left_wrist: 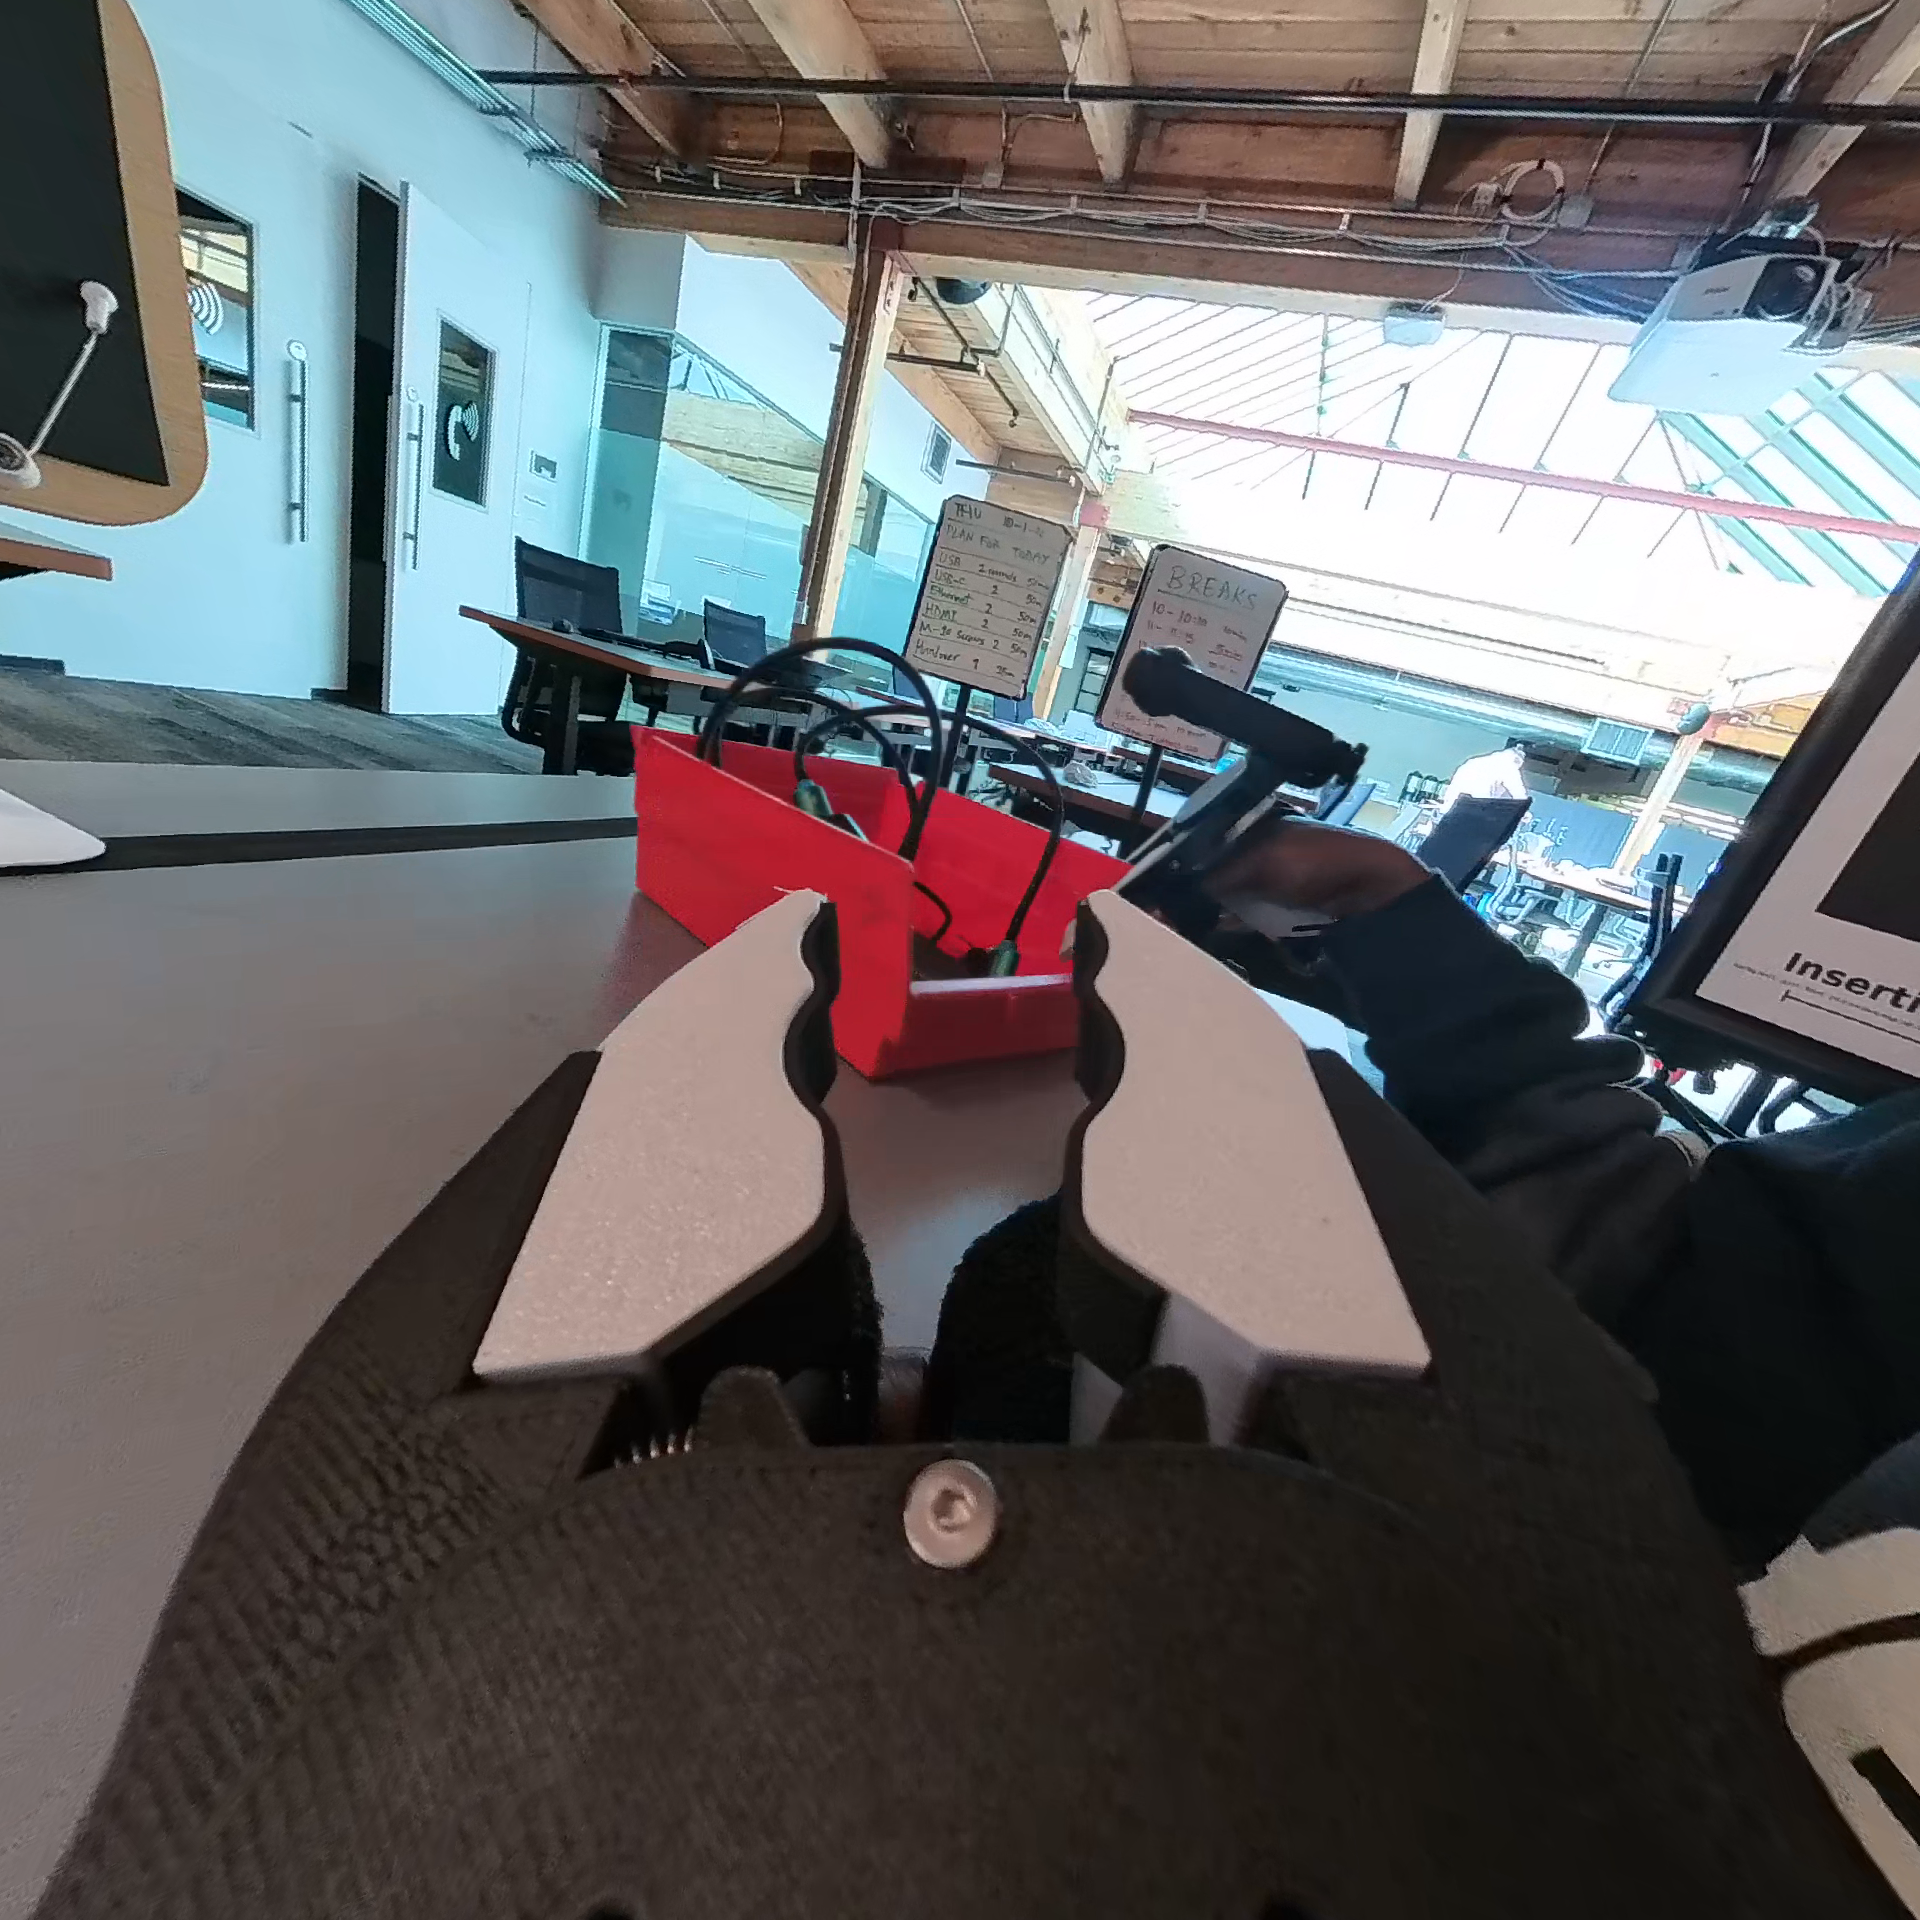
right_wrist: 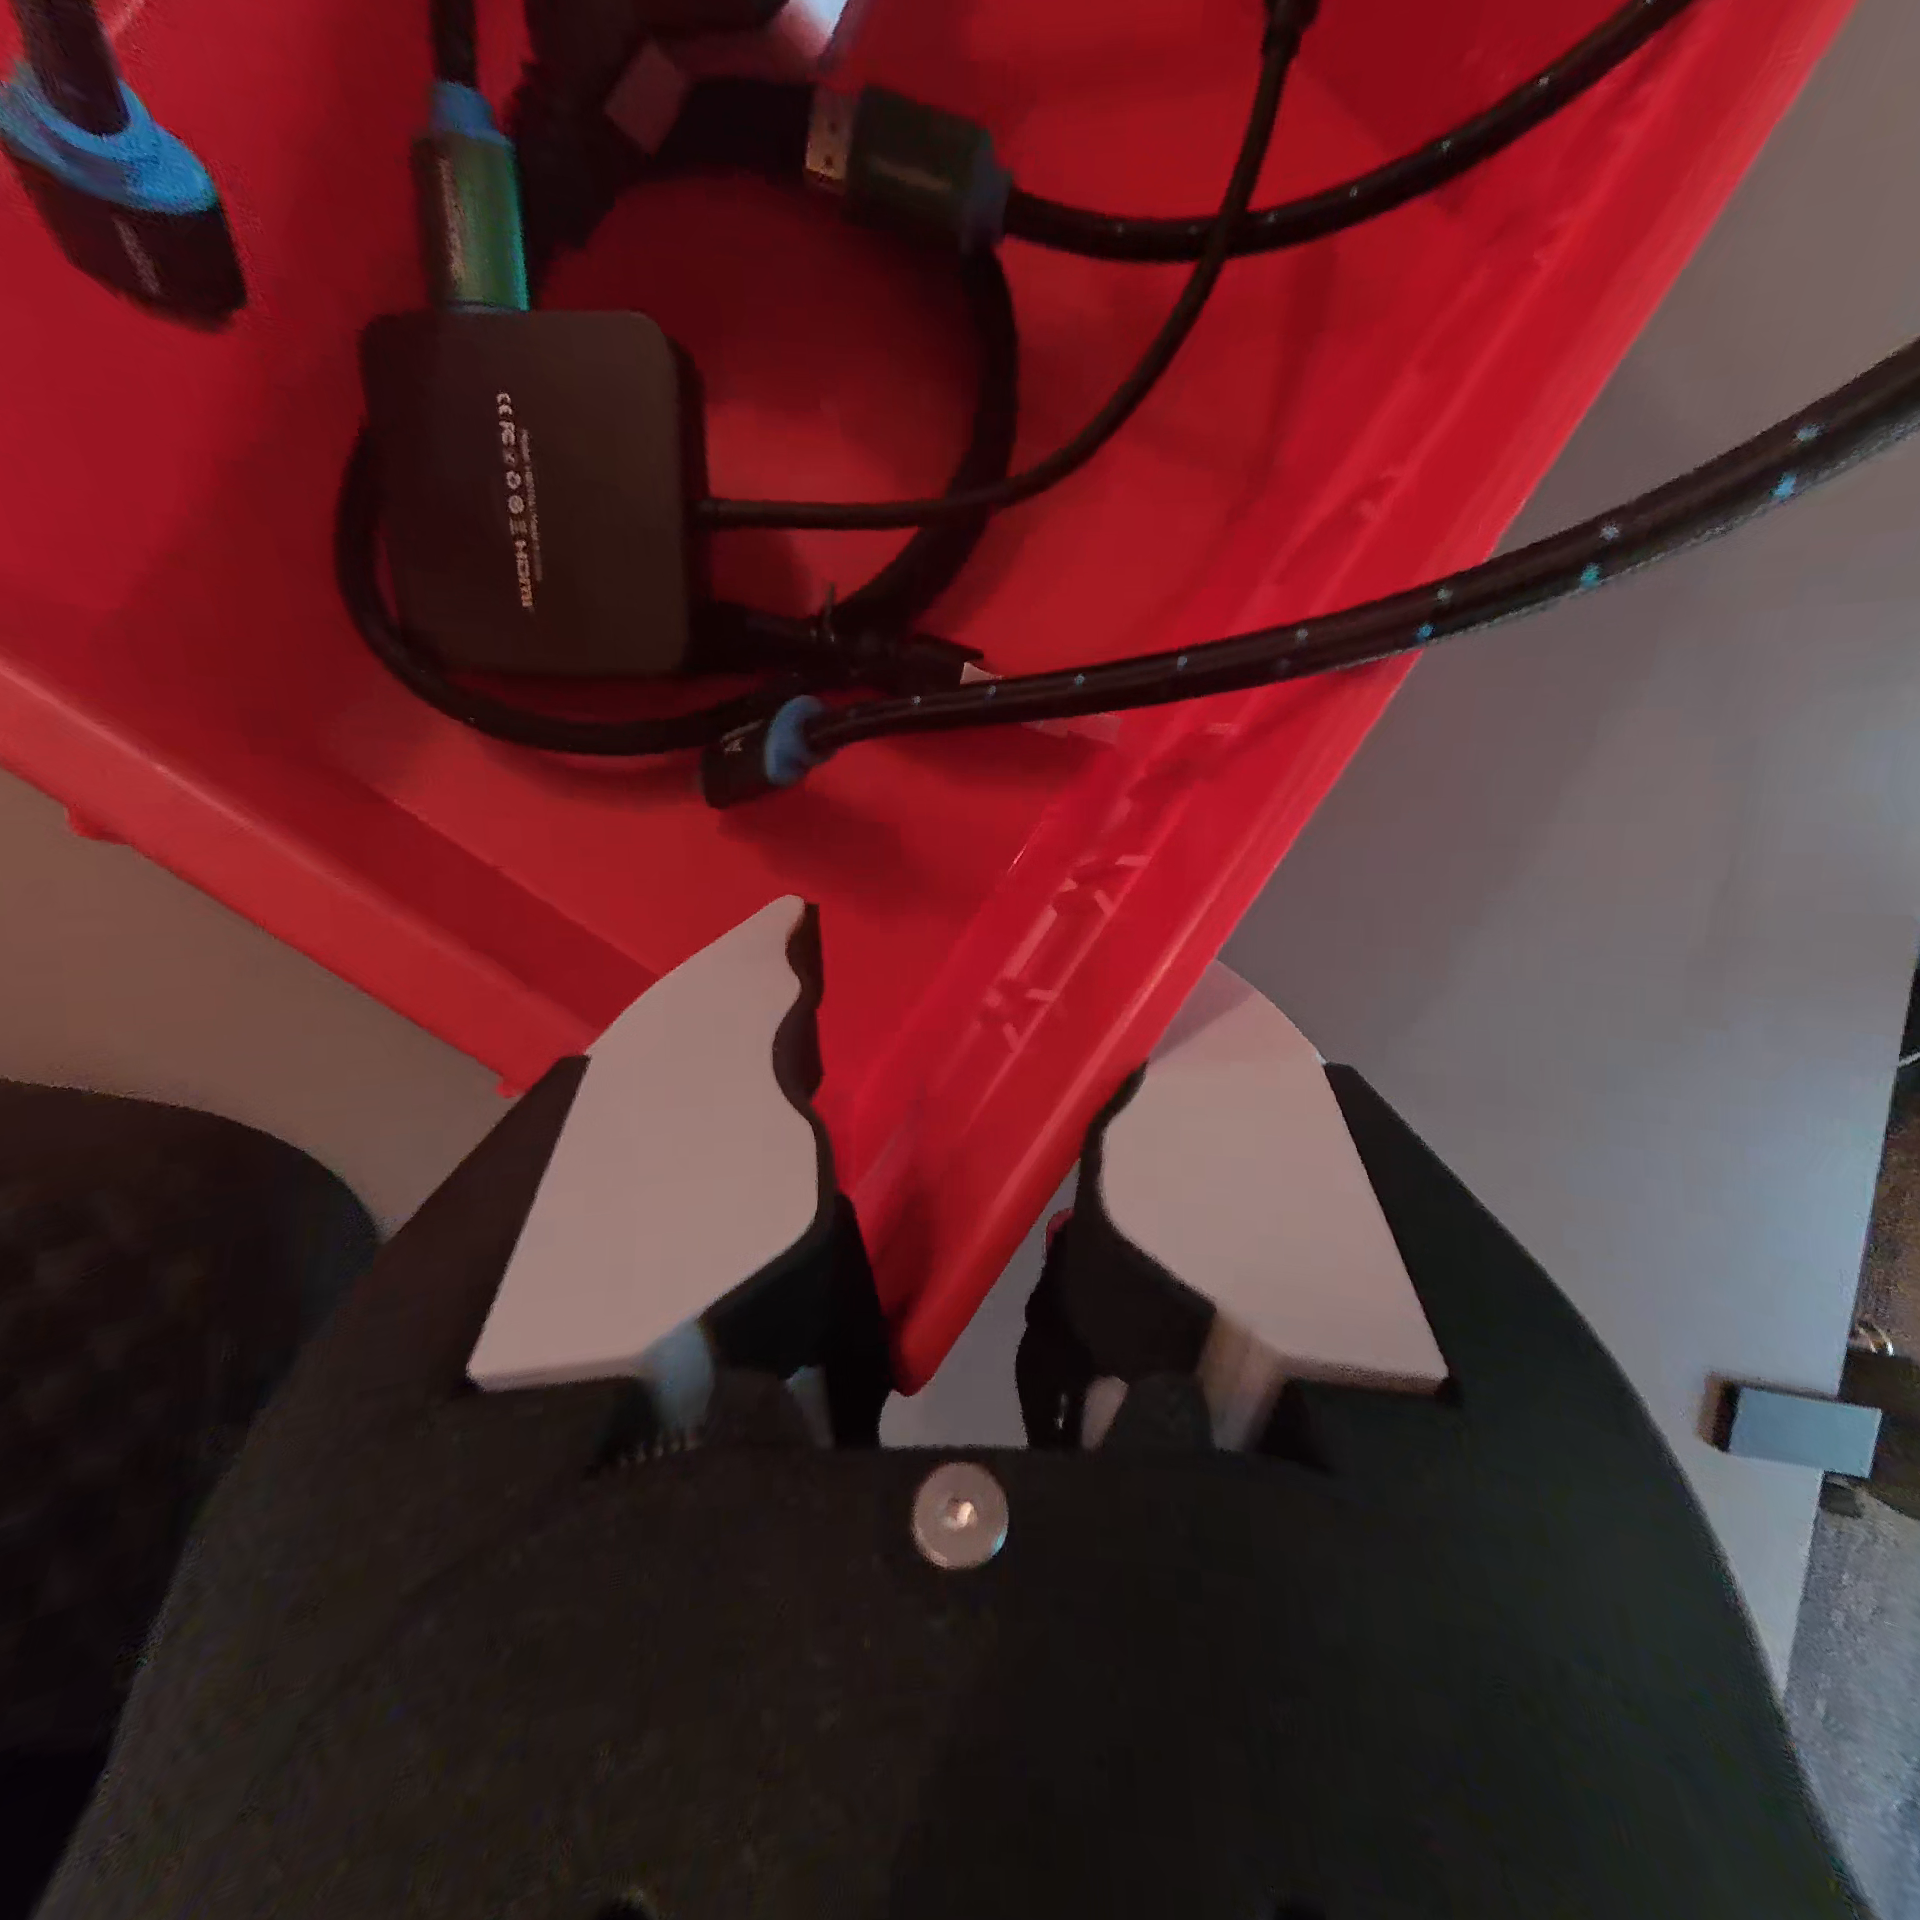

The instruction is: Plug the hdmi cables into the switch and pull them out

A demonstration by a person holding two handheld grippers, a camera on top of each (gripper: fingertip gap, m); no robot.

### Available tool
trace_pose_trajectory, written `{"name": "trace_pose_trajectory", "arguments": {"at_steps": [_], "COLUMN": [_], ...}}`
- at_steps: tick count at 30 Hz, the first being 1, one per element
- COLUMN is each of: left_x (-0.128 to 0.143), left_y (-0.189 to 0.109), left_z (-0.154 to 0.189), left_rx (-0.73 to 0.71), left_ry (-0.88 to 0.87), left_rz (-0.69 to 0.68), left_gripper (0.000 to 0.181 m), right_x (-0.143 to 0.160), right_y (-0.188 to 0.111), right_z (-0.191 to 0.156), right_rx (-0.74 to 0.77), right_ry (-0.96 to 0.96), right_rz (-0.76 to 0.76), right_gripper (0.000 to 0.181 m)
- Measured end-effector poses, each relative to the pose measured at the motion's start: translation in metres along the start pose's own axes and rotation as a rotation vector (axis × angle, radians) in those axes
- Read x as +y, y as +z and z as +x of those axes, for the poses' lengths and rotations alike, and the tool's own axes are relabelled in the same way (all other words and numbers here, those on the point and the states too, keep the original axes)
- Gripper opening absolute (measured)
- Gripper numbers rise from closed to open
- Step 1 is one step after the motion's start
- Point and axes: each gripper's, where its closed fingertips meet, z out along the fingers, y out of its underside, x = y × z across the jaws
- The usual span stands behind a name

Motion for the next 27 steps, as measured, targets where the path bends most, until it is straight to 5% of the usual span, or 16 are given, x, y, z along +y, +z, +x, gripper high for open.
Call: {"name": "trace_pose_trajectory", "arguments": {"at_steps": [12, 27], "left_x": [0.001, -0.003], "left_y": [0.001, 0.000], "left_z": [0.002, 0.002], "left_rx": [0.006, 0.009], "left_ry": [-0.005, -0.013], "left_rz": [-0.005, 0.017], "left_gripper": [0.042, 0.042], "right_x": [-0.023, -0.059], "right_y": [0.008, 0.018], "right_z": [-0.069, -0.154], "right_rx": [-0.060, -0.158], "right_ry": [-0.201, -0.299], "right_rz": [0.021, 0.160], "right_gripper": [0.067, 0.066]}}
